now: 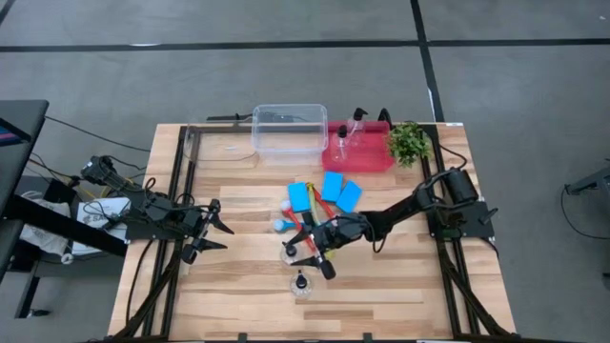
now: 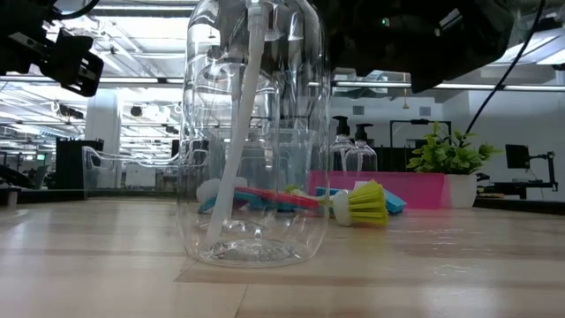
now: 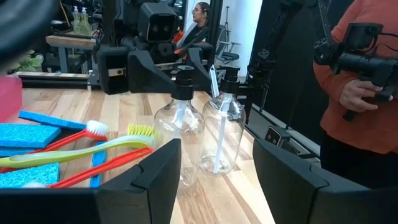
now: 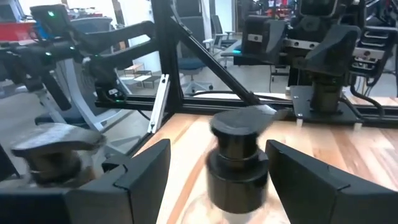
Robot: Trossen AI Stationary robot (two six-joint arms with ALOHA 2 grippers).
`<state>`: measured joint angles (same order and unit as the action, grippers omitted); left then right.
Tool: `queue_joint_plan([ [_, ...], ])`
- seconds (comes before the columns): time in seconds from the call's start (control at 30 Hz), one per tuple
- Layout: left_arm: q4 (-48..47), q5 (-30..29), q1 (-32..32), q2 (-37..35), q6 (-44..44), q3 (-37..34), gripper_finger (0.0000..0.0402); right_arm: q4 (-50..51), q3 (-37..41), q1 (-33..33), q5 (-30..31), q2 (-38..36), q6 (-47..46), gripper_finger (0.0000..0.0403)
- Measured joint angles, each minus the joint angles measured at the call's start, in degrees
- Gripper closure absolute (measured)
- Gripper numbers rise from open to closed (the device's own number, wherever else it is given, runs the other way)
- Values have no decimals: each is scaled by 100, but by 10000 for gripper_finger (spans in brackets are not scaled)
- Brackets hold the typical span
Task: Pick & Place Kitchen Sink Supplies
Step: Put the transparent bottle into the red bin
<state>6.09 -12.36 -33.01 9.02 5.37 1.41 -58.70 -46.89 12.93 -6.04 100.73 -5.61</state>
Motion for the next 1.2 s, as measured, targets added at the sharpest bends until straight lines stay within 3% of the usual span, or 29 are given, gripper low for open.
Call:
queue_joint_plan([
  [1.2,44,-2,2,0,0,0,199,-35,-315,61,-15,247,-308,147],
])
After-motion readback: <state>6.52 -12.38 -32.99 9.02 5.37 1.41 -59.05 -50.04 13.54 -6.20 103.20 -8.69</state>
